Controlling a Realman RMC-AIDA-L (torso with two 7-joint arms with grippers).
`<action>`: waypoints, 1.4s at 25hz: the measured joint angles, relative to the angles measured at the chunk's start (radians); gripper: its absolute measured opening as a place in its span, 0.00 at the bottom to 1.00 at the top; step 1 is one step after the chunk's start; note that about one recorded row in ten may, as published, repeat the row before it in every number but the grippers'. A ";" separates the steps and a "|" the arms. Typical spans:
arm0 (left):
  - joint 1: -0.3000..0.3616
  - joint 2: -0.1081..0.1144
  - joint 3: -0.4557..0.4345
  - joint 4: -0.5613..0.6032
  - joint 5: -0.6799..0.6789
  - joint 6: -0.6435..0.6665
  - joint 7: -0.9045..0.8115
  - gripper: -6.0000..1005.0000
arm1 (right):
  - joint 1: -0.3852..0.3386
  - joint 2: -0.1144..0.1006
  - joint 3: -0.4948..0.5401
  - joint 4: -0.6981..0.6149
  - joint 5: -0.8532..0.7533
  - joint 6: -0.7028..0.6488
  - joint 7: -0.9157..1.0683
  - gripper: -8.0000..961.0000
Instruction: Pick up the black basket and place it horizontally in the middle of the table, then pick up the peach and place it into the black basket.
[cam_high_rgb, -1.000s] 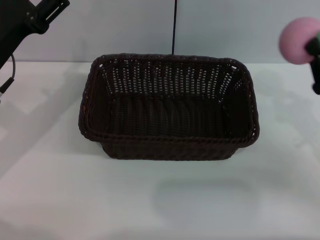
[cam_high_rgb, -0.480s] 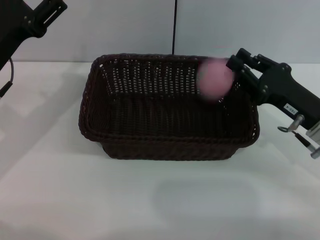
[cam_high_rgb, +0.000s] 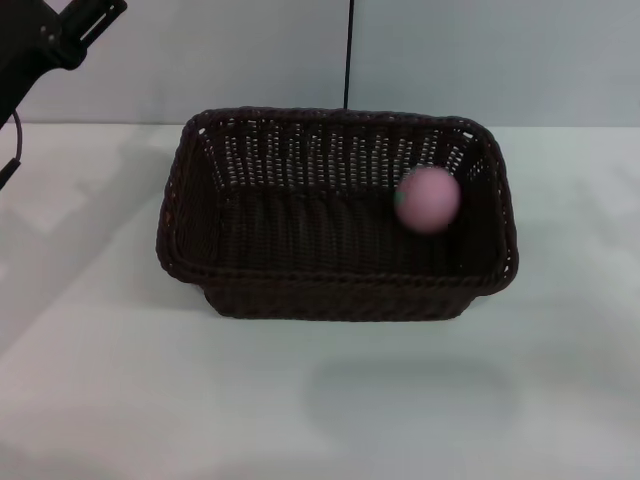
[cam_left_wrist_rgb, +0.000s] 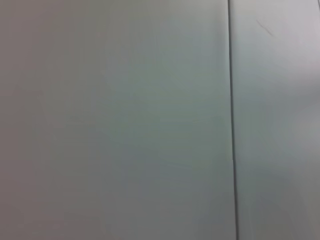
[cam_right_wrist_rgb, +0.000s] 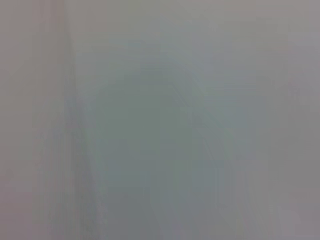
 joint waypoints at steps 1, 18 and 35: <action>0.000 0.000 0.000 0.000 0.000 0.000 0.000 0.86 | 0.000 0.000 0.000 0.000 0.000 0.000 0.000 0.58; 0.003 -0.004 -0.001 -0.169 -0.183 0.071 0.080 0.86 | -0.092 0.001 0.214 0.025 0.150 0.071 -0.006 0.75; 0.029 -0.004 -0.021 -0.206 -0.201 0.104 0.055 0.66 | -0.094 0.001 0.216 0.035 0.151 0.083 -0.007 0.75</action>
